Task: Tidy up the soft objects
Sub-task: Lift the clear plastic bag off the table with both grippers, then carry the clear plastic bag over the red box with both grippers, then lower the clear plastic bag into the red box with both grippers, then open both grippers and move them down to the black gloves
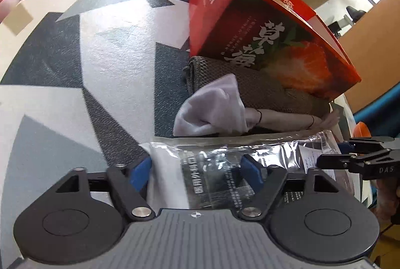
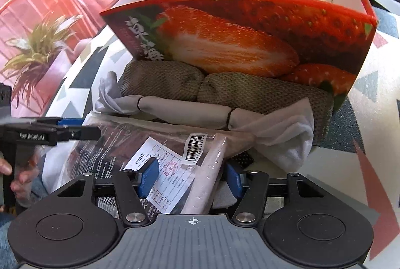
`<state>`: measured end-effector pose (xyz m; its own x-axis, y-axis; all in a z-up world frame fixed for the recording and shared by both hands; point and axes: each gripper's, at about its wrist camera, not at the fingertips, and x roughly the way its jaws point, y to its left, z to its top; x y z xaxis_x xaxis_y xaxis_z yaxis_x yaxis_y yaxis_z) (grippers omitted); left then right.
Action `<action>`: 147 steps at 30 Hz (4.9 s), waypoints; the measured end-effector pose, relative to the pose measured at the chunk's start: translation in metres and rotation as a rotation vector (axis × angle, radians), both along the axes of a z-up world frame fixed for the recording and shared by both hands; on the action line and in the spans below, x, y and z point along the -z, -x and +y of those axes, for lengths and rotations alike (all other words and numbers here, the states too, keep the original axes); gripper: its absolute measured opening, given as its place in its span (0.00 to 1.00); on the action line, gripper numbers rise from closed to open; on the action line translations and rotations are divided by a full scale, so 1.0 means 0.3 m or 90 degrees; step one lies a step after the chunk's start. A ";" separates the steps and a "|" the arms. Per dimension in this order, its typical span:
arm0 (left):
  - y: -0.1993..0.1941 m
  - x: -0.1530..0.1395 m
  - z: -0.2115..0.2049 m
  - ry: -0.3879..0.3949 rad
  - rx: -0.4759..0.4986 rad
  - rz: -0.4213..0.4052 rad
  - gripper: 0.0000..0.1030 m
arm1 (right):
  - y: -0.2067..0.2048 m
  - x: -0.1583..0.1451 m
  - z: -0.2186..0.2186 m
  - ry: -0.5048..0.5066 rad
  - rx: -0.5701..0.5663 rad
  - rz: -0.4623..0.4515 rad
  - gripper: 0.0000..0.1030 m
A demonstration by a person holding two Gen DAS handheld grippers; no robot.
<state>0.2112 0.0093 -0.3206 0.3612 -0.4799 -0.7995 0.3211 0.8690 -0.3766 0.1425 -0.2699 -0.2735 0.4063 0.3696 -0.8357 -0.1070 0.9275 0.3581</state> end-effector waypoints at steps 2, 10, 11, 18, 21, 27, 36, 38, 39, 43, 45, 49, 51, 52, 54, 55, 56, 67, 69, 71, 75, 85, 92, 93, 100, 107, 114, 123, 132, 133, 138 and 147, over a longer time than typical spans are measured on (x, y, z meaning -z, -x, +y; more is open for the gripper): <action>0.006 -0.008 0.017 0.008 -0.006 0.005 0.56 | 0.011 -0.017 -0.007 0.008 -0.003 -0.006 0.46; 0.064 -0.091 0.069 0.056 0.011 -0.030 0.47 | 0.062 -0.111 -0.050 0.021 -0.016 -0.054 0.32; 0.071 -0.100 0.067 0.057 0.012 -0.035 0.47 | 0.066 -0.121 -0.047 0.030 -0.024 -0.061 0.31; 0.099 -0.159 0.051 0.059 0.017 -0.090 0.43 | 0.083 -0.170 -0.010 0.101 -0.053 -0.103 0.25; 0.113 -0.205 0.055 0.063 0.013 -0.118 0.43 | 0.094 -0.189 -0.011 0.106 -0.052 -0.117 0.22; 0.138 -0.288 0.040 0.060 -0.007 -0.177 0.40 | 0.113 -0.246 0.005 0.121 -0.040 -0.162 0.20; 0.131 -0.432 -0.010 0.098 -0.029 -0.264 0.39 | 0.127 -0.400 -0.017 0.168 -0.013 -0.291 0.19; 0.118 -0.465 -0.026 0.110 -0.038 -0.284 0.39 | 0.118 -0.440 -0.033 0.175 -0.002 -0.325 0.19; 0.110 -0.483 -0.035 0.118 -0.044 -0.297 0.39 | 0.115 -0.458 -0.037 0.185 0.001 -0.346 0.19; 0.076 -0.536 -0.084 0.133 -0.058 -0.339 0.39 | 0.094 -0.499 -0.044 0.228 0.014 -0.414 0.19; 0.052 -0.563 -0.114 0.131 -0.066 -0.364 0.39 | 0.076 -0.504 -0.046 0.249 0.017 -0.438 0.19; -0.009 -0.601 -0.162 0.130 -0.066 -0.400 0.39 | 0.027 -0.512 -0.065 0.273 0.033 -0.470 0.19; -0.042 -0.611 -0.189 0.127 -0.068 -0.406 0.39 | 0.001 -0.515 -0.075 0.281 0.041 -0.483 0.18; -0.054 -0.615 -0.198 0.125 -0.067 -0.411 0.39 | -0.016 -0.515 -0.079 0.286 0.046 -0.488 0.18; -0.079 -0.621 -0.223 0.121 -0.065 -0.414 0.39 | -0.047 -0.514 -0.095 0.289 0.059 -0.497 0.18; -0.095 -0.624 -0.237 0.118 -0.062 -0.416 0.39 | -0.053 -0.509 -0.102 0.290 0.066 -0.500 0.18; -0.106 -0.624 -0.251 0.116 -0.059 -0.420 0.39 | -0.067 -0.503 -0.115 0.289 0.074 -0.502 0.18; -0.218 -0.535 -0.350 0.073 -0.011 -0.384 0.39 | -0.166 -0.364 -0.226 0.265 0.127 -0.453 0.18; -0.224 -0.504 -0.348 0.065 -0.005 -0.356 0.39 | -0.165 -0.327 -0.229 0.256 0.123 -0.429 0.18; -0.231 -0.473 -0.344 0.056 -0.005 -0.329 0.39 | -0.173 -0.286 -0.222 0.251 0.115 -0.395 0.17; -0.239 -0.432 -0.336 0.032 0.004 -0.289 0.39 | -0.194 -0.237 -0.207 0.234 0.106 -0.334 0.16; -0.286 -0.382 -0.343 -0.013 -0.004 -0.202 0.39 | -0.257 -0.217 -0.229 0.148 0.148 -0.237 0.12; -0.290 -0.359 -0.327 -0.004 0.002 -0.187 0.39 | -0.238 -0.189 -0.242 0.142 0.127 -0.209 0.10; -0.288 -0.359 -0.333 -0.006 0.005 -0.187 0.39 | -0.236 -0.184 -0.243 0.142 0.127 -0.202 0.10; -0.274 -0.361 -0.318 0.002 0.011 -0.180 0.40 | -0.212 -0.182 -0.258 0.129 0.139 -0.195 0.08; -0.253 -0.371 -0.281 0.001 0.006 -0.188 0.42 | -0.159 -0.218 -0.221 0.191 0.107 -0.232 0.13; -0.215 -0.410 -0.244 -0.005 -0.010 -0.229 0.44 | -0.116 -0.257 -0.217 0.218 0.115 -0.246 0.20; -0.087 -0.453 -0.247 -0.071 -0.003 -0.338 0.63 | -0.005 -0.304 -0.181 0.206 0.165 -0.313 0.69; 0.029 -0.404 -0.220 -0.124 -0.042 -0.333 1.00 | 0.073 -0.284 -0.114 0.191 0.164 -0.328 1.00; 0.038 -0.395 -0.216 -0.126 -0.043 -0.327 1.00 | 0.078 -0.276 -0.110 0.188 0.164 -0.324 1.00; 0.087 -0.354 -0.195 -0.142 -0.051 -0.309 1.00 | 0.105 -0.232 -0.083 0.182 0.169 -0.303 1.00; 0.171 -0.253 -0.190 -0.147 -0.031 -0.276 1.00 | 0.190 -0.103 -0.023 0.191 0.144 -0.255 1.00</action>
